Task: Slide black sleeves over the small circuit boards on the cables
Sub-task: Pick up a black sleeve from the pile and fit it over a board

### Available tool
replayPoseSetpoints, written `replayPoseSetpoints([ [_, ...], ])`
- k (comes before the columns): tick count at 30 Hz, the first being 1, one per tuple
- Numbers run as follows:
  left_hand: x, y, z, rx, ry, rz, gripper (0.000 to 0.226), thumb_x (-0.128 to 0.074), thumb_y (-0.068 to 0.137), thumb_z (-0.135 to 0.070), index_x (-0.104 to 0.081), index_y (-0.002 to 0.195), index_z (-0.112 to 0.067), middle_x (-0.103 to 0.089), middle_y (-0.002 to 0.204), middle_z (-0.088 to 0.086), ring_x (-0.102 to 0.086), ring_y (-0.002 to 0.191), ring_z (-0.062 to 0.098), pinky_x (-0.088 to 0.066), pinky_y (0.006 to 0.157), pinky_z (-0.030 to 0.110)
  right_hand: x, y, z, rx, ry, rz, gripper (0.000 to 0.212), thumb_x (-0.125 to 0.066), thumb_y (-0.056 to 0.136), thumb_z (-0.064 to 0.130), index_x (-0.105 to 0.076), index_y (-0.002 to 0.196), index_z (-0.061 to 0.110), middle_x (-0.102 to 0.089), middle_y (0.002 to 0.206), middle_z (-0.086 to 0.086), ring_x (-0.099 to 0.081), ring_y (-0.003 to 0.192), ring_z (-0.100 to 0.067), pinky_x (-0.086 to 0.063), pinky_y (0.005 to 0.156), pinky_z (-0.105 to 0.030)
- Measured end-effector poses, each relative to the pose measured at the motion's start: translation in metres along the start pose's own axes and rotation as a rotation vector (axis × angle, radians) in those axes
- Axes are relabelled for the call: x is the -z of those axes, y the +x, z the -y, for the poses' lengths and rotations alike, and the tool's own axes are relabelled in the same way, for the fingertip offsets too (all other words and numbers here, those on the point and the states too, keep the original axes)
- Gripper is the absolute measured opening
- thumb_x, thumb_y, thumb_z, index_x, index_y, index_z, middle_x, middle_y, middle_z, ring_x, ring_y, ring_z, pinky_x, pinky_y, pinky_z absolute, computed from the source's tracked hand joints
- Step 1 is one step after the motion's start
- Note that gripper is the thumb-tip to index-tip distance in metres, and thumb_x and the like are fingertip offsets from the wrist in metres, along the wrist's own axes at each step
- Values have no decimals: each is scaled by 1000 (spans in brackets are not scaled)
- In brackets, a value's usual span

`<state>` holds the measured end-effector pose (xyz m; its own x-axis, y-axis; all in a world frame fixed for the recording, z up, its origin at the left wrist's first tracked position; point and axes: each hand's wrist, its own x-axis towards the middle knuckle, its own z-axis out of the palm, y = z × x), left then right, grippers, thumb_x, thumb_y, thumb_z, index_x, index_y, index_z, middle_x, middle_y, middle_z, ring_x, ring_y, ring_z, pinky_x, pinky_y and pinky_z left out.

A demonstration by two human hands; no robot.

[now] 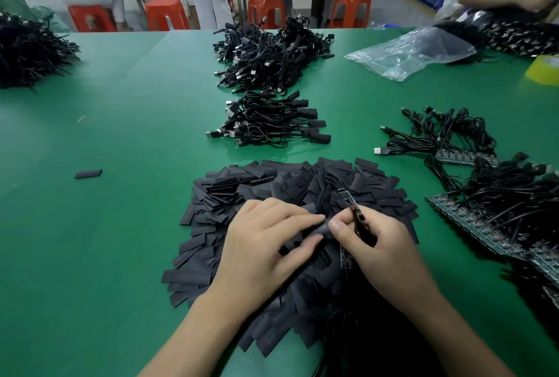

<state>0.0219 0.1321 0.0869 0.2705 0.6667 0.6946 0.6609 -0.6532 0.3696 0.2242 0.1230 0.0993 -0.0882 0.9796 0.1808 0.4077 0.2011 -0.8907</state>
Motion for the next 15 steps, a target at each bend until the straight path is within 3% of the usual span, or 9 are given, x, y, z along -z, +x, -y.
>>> replayPoseSetpoints([
  [3,-4,-2,-1,-26,-8,-6,18,-77,94,-30,-80,108,-20,-72,100,-9,-66,93,12,-46,76,34,2,0,1,-12,12,31,18,-70,95,22,-70,78,19,-56,59,6,-50,57,-10,-41,56,-26],
  [8,-9,-4,-1,-1,-24,-12,21,-76,95,-37,-80,108,-21,-69,97,-9,-64,88,13,-48,71,38,1,0,5,23,-41,44,18,-71,96,22,-71,78,18,-62,66,-2,-57,63,-21,-45,62,-33],
  [10,-8,-5,0,36,-72,-20,20,-76,95,-36,-80,107,-20,-69,97,-9,-65,89,13,-51,73,38,0,-1,6,22,-24,42,14,-70,95,31,-69,85,21,-62,68,4,-57,64,-14,-44,61,-25],
  [12,-6,-4,2,85,-119,-34,19,-78,93,-34,-81,106,-20,-68,99,-9,-65,91,12,-53,77,35,1,-1,5,-28,44,36,25,-62,90,49,-65,100,26,-62,73,12,-55,66,-4,-43,63,-19],
  [15,-3,-3,6,139,-143,-58,19,-78,90,-33,-82,103,-20,-68,99,-10,-65,93,9,-53,80,32,4,2,3,-68,140,64,34,-47,93,57,-58,100,26,-52,70,11,-46,63,-8,-39,65,-31],
])
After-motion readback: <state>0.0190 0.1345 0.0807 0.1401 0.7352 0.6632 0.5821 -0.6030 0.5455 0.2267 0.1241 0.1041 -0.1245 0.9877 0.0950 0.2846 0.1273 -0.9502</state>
